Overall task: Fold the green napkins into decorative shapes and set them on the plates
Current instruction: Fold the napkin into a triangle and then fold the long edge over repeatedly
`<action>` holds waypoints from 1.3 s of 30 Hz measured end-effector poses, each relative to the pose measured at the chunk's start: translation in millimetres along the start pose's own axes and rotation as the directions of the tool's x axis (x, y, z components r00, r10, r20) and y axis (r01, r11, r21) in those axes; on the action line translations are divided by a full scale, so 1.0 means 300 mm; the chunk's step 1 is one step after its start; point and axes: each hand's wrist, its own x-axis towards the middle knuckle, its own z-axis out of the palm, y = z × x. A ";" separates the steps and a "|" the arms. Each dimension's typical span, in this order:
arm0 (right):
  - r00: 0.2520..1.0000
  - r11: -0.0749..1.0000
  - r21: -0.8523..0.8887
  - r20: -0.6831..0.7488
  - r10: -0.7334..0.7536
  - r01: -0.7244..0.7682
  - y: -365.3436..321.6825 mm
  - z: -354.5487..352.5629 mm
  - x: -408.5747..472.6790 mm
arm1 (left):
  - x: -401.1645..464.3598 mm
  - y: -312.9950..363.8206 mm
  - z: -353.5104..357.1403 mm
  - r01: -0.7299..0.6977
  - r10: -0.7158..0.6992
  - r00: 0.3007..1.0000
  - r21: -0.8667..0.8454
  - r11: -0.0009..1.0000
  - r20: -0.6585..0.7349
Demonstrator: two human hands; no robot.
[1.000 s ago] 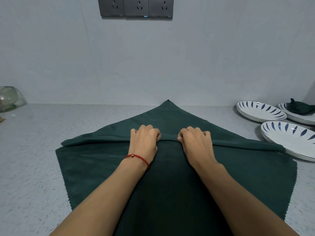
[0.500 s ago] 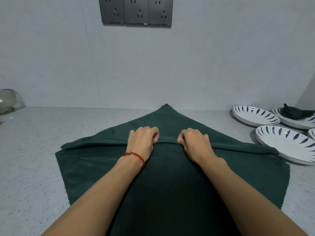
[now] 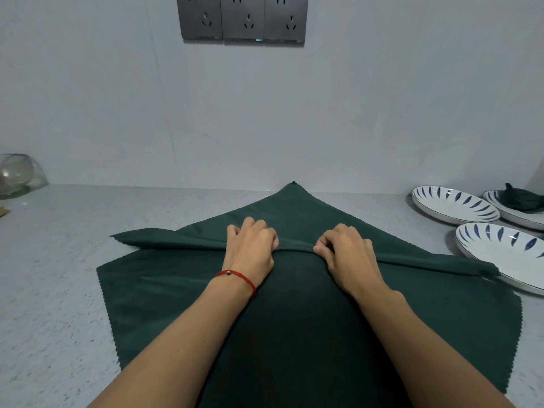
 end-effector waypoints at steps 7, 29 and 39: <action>0.999 1.000 -0.017 -0.048 -0.011 0.010 0.008 -0.005 0.011 | 0.004 -0.011 0.018 0.007 -0.007 0.996 -0.007 1.000 -0.084; 0.998 0.996 -0.065 0.008 -0.066 0.066 0.021 -0.032 0.011 | 0.000 -0.023 -0.003 0.077 -0.077 0.997 -0.041 0.996 -0.004; 0.991 1.000 -0.023 -0.132 -0.016 0.013 0.052 -0.037 0.026 | 0.025 -0.071 -0.016 0.278 -0.284 0.958 -0.358 0.891 0.036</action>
